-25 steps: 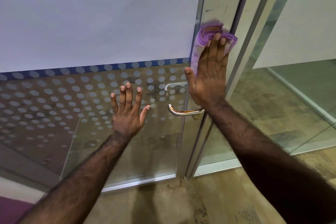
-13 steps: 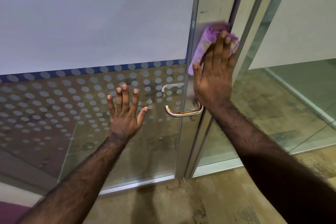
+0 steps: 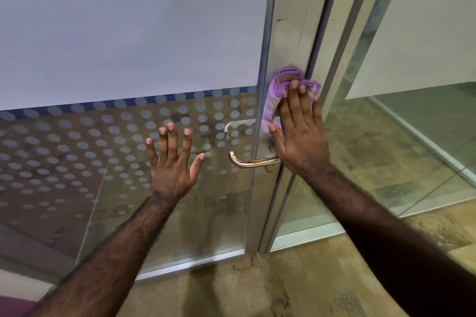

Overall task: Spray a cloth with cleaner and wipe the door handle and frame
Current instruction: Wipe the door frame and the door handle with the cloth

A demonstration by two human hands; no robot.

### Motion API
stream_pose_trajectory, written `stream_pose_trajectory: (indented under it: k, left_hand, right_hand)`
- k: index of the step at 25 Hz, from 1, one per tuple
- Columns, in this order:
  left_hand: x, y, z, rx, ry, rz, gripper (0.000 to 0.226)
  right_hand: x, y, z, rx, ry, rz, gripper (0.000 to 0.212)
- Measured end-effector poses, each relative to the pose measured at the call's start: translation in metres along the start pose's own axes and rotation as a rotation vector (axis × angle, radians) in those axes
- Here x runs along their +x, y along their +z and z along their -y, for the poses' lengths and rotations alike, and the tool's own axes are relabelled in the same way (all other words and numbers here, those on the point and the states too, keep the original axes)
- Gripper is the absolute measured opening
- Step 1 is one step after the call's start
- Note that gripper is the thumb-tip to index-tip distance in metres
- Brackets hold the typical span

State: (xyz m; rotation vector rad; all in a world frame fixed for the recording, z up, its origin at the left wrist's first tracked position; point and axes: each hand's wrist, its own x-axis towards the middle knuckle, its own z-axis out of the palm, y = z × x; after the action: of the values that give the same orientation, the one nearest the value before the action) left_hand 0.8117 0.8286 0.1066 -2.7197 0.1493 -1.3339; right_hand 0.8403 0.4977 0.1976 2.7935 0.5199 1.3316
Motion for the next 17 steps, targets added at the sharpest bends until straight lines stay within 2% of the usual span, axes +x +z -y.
stream_pose_trajectory:
  k: [3,10,14,17]
  left_hand:
    - [0.001,-0.001,0.001,-0.001,-0.007,-0.013,0.093]
    - [0.001,-0.001,0.003,-0.003,0.013,-0.017,0.096]
    - [0.0,0.002,0.004,0.005,0.009,-0.011,0.096]
    - [0.001,0.004,0.004,0.01,0.014,-0.015,0.097]
  right_hand:
    - [-0.003,-0.004,-0.01,-0.081,-0.036,-0.048,0.065]
    - [0.091,-0.036,-0.018,-0.089,0.115,-0.294,0.063]
    - [0.087,-0.034,-0.016,-0.042,0.078,-0.279,0.062]
    - [0.041,-0.015,-0.017,-0.018,-0.002,-0.138,0.064]
